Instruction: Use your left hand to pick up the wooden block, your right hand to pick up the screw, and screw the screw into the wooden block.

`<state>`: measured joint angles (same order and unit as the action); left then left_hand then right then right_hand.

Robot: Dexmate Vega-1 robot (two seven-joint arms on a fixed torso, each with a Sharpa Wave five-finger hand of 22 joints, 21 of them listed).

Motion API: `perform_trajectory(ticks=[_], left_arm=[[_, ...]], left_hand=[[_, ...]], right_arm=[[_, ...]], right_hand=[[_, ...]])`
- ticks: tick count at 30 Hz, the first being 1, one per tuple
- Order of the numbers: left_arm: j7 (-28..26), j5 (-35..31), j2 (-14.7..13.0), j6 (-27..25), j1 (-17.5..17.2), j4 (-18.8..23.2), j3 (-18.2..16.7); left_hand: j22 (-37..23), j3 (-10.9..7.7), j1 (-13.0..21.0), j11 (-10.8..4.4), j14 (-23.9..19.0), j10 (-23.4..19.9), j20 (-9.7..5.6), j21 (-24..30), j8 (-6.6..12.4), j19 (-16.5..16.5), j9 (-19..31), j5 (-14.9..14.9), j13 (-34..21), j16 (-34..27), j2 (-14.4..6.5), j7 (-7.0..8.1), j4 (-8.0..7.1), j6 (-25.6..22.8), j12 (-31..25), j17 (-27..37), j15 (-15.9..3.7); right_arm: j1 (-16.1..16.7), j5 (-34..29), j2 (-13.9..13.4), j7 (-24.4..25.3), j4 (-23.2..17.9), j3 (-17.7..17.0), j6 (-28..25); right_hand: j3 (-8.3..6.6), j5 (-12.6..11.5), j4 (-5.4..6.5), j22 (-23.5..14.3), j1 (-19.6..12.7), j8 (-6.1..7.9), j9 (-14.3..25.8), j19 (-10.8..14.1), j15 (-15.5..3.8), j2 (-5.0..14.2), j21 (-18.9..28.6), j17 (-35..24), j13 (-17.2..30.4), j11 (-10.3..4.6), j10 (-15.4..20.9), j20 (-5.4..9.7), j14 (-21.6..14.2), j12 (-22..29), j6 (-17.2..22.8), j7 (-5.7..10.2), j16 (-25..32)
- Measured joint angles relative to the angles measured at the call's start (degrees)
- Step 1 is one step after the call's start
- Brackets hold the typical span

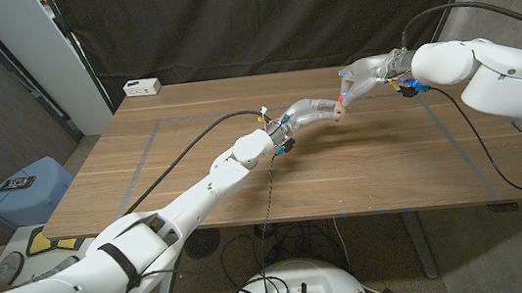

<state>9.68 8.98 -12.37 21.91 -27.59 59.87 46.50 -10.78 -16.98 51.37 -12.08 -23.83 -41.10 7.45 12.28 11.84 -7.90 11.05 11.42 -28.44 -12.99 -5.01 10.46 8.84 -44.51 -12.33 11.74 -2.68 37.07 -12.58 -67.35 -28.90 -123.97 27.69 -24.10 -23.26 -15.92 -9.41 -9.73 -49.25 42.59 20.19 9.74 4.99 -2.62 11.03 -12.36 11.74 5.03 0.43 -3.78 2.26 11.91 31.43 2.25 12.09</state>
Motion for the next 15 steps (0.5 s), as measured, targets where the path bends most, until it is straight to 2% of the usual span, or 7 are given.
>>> perform_trajectory(ticks=[15], left_arm=[[-0.05,-0.13,-0.44,-0.46,-0.44,1.13,0.01]], left_hand=[[0.0,0.0,0.02,0.0,0.0,0.0,0.0,0.0,0.06,0.0,0.03,0.03,0.0,0.0,0.02,0.13,0.01,-0.11,0.0,0.0,0.0]], right_arm=[[0.24,0.03,-0.24,0.34,-0.57,-0.17,-0.58]], right_hand=[[-0.21,0.0,0.21,0.0,0.24,1.09,0.44,0.3,-0.07,-0.23,0.0,-0.05,0.0,0.0,1.23,0.3,-0.54,0.0,1.2,0.38,0.21]])
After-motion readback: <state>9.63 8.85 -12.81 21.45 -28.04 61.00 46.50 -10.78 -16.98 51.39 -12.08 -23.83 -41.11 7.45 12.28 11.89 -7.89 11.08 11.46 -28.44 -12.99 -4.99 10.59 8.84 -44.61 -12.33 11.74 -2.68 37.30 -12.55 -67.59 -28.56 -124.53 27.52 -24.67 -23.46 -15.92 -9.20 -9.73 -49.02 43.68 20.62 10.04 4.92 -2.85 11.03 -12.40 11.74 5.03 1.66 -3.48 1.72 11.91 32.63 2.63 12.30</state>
